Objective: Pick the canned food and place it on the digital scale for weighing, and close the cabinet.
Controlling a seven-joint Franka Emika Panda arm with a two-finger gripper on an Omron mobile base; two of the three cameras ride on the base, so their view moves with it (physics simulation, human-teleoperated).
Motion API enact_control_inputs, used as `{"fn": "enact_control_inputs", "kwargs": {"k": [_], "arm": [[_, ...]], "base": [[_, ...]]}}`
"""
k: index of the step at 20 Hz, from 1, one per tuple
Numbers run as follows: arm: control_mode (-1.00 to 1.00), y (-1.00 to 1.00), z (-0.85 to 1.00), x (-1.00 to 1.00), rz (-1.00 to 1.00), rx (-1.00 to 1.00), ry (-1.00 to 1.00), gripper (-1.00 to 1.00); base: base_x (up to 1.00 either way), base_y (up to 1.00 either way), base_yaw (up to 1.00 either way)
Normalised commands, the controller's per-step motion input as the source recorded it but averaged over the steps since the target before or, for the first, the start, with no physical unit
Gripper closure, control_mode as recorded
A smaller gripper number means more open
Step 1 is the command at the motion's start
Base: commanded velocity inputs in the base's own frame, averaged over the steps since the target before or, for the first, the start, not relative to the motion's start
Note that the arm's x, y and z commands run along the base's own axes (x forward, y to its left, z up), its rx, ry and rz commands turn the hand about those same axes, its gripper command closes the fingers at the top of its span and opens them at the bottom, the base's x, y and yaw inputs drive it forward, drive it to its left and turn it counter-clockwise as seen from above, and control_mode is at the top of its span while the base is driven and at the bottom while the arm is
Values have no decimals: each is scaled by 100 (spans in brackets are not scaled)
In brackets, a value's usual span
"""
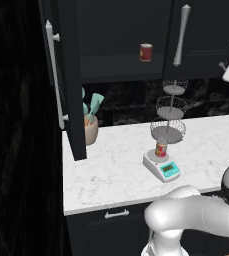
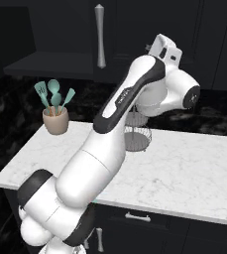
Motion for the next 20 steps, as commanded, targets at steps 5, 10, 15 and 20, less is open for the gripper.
{"fn": "enact_control_inputs", "kwargs": {"k": [5, 10, 15, 20], "arm": [[-100, 19, -19, -100, 0, 0, -31, -100], [-100, 5, 12, -100, 0, 9, -18, -100], [-100, 33, -4, -100, 0, 6, -22, -100], [-100, 46, -2, -100, 0, 6, -29, -100]], "base": [[0, 0, 0], [0, 0, 0], [0, 0, 0], [0, 0, 0]]}}
